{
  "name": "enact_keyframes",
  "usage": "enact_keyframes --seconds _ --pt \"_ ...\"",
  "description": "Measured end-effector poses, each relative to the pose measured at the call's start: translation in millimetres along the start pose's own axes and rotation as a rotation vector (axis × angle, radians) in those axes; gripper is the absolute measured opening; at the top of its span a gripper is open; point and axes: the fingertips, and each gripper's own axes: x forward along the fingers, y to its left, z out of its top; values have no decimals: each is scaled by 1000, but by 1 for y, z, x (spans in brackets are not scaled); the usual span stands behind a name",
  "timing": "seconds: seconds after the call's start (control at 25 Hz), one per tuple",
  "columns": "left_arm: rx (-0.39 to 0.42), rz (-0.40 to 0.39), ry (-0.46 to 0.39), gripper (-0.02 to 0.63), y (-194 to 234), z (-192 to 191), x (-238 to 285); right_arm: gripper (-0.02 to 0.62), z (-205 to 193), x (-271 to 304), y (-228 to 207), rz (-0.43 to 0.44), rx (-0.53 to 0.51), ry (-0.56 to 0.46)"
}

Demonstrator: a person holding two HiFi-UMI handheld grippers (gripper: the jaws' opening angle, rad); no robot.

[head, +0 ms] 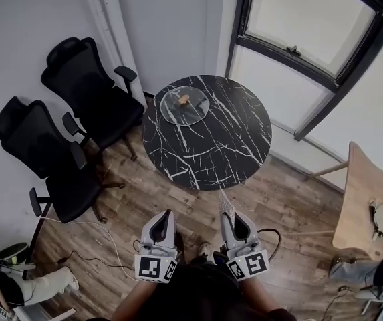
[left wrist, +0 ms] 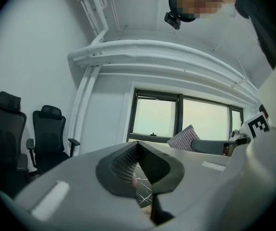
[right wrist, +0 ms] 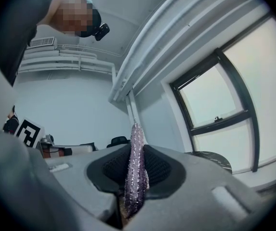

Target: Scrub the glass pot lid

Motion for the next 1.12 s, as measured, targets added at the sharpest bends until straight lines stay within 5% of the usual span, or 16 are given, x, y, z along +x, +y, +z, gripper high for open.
enact_keyframes --seconds 0.68,1.12 --pt "33 -134 -1 3 137 22 97 78 -13 167 33 -78 -31 15" --pt "-2 -161 24 3 189 14 127 80 -13 214 30 -159 -63 28"
